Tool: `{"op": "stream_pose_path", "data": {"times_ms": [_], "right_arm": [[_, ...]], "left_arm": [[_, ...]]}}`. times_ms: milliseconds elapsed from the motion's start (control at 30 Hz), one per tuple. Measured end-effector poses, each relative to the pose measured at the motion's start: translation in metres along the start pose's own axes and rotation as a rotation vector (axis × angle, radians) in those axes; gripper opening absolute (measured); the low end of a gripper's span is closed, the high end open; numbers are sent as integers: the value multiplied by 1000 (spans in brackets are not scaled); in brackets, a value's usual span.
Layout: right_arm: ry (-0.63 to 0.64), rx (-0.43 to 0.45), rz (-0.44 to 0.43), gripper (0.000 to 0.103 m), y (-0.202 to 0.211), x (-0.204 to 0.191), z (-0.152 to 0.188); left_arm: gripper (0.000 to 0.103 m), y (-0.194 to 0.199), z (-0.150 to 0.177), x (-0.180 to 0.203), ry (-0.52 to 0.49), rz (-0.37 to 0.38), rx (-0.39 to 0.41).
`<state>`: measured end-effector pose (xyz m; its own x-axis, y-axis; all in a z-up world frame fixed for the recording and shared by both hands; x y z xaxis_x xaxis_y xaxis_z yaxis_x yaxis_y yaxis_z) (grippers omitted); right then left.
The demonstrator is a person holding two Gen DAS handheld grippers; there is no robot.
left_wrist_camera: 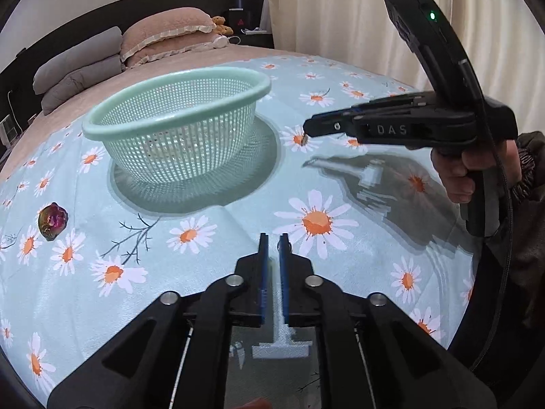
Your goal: Organize jewelry
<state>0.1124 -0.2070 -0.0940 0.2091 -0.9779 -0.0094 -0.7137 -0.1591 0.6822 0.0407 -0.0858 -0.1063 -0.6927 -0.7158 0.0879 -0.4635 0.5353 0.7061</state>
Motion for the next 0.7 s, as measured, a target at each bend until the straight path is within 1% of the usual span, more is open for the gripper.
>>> {"op": "stream_pose_path", "data": {"times_ms": [33, 100, 167, 267, 300, 333, 367, 400, 433, 600, 633, 700], "right_arm": [[1, 2, 0, 10, 1, 0, 0], [-2, 4, -1, 10, 2, 1, 1], [-3, 7, 3, 10, 3, 1, 1], [-11, 13, 2, 10, 6, 3, 1], [-12, 17, 4, 10, 8, 4, 1], [-15, 21, 3, 10, 10, 4, 1], [-17, 23, 4, 10, 11, 5, 1], [-21, 24, 6, 10, 12, 6, 2], [-25, 25, 8, 10, 13, 7, 2], [-41, 21, 19, 10, 14, 12, 5], [-44, 24, 19, 10, 15, 13, 4], [-46, 31, 18, 10, 17, 13, 3]], "left_arm": [[32, -3, 2, 1, 5, 4, -11], [50, -7, 6, 3, 26, 29, -28], [52, -7, 7, 7, 20, 37, -22], [52, -15, 9, 8, 8, 2, -40], [49, -17, 9, 7, 11, -7, -34], [41, -19, 9, 6, 19, -13, -29], [35, -21, 9, 5, 23, -14, -29], [21, -22, 8, 3, 24, -15, -33], [14, -22, 7, 2, 29, -13, -38], [12, -19, 5, -2, 67, 27, -36], [8, -17, 5, -5, 80, 30, -34], [8, -13, 4, -7, 81, 24, -31]]}}
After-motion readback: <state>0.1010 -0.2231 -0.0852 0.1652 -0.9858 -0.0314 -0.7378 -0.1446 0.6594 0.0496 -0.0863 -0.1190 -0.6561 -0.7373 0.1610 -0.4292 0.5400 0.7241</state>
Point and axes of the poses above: each gripper's, at about its wrist camera, not at the fingertips, and y roughly against the way its jaws point, x to its right, z to its underside, the point moved 7 cm from there along -y, roughly the way its jaws point, and after that the axes turned 7 degrees about z, right-handed, at the moved point
